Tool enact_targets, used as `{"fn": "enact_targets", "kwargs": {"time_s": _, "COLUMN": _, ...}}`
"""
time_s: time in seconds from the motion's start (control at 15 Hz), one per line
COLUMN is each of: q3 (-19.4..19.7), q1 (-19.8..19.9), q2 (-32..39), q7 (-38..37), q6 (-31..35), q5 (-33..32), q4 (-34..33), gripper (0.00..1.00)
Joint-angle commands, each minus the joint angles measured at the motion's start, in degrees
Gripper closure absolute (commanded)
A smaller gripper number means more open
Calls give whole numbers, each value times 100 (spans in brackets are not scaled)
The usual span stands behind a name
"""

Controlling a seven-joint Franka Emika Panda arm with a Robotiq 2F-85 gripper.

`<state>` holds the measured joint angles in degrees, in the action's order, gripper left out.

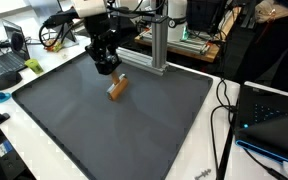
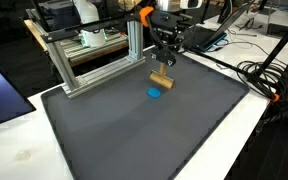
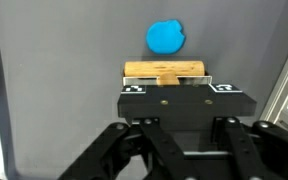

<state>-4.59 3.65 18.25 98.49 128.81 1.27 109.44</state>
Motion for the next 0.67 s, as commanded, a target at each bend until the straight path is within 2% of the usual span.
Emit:
{"fn": "enact_targets", "kwargs": {"time_s": 0.0, "q3": 130, "q1": 4, "q2": -102, "q7": -66, "q6": 63, "q5": -241, "q4": 113, "gripper": 78}}
{"fn": "enact_targets", "kwargs": {"time_s": 0.6, "q3": 208, "q1": -26, "q2": 296, "q7": -250, "q6": 197, "q5": -599, "q4": 6, "gripper": 78}}
